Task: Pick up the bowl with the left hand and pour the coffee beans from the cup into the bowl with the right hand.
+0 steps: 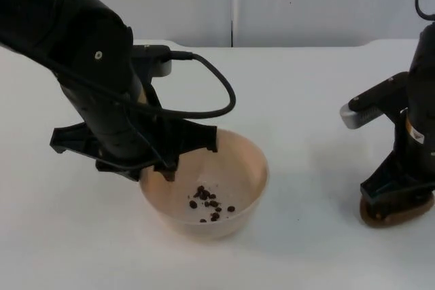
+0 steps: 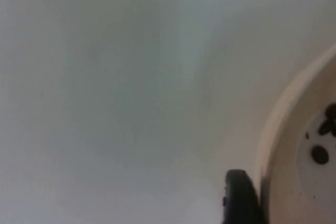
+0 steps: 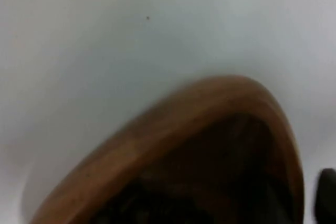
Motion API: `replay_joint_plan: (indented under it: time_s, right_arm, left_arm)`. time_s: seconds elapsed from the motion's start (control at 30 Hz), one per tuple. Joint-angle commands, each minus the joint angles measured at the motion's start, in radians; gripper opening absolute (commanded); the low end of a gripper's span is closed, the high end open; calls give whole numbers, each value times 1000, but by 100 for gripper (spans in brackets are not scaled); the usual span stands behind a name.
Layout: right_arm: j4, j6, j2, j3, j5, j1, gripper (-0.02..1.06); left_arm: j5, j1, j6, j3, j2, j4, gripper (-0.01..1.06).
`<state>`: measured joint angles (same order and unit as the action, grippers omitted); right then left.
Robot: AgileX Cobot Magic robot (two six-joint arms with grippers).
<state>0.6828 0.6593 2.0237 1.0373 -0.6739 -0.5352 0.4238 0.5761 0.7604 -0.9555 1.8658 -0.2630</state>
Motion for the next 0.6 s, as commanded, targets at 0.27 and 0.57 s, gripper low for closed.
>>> replay_joint_plan:
  time_s: [0.27,0.57]
  right_arm:
    - [-6,5,-49,-2,-9,5,68]
    - [-64,-109,-234,2,-114,5,68]
  left_arm:
    - [-8,5,-1,3,-15,11,71]
    - [-3,5,-1,3,-107,11,71]
